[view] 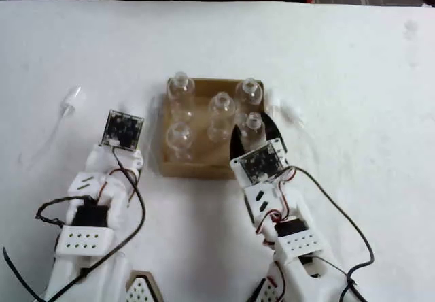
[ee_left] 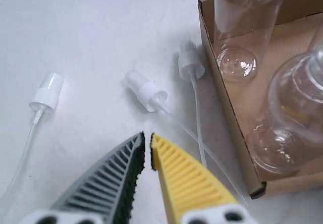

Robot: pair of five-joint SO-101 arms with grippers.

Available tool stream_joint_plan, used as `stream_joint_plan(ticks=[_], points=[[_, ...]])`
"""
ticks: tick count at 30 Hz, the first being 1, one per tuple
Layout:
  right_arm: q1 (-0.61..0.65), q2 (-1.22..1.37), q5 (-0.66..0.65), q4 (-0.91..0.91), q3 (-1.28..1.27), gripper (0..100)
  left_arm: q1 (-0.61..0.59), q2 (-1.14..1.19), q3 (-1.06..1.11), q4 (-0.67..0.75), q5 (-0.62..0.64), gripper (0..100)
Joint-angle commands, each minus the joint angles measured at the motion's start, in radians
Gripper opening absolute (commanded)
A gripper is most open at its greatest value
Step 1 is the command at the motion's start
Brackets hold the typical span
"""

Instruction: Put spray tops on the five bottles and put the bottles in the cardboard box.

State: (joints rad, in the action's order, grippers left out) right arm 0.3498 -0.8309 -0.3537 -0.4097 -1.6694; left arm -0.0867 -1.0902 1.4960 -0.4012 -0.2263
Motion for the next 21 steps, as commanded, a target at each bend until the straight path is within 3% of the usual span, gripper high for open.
stream_joint_plan(ticks=[1,9,21], points=[[0.007,-0.007,-0.012,0.012,-0.006,19.0,-0.015,0.005,-0.006,0.031,0.011,3],[-0.001,-0.087,-0.012,0.064,-0.008,19.0,-0.015,0.005,-0.006,0.034,0.011,3],[0.007,-0.748,-0.012,0.743,-0.011,19.0,-0.015,0.005,-0.006,0.035,0.011,3]])
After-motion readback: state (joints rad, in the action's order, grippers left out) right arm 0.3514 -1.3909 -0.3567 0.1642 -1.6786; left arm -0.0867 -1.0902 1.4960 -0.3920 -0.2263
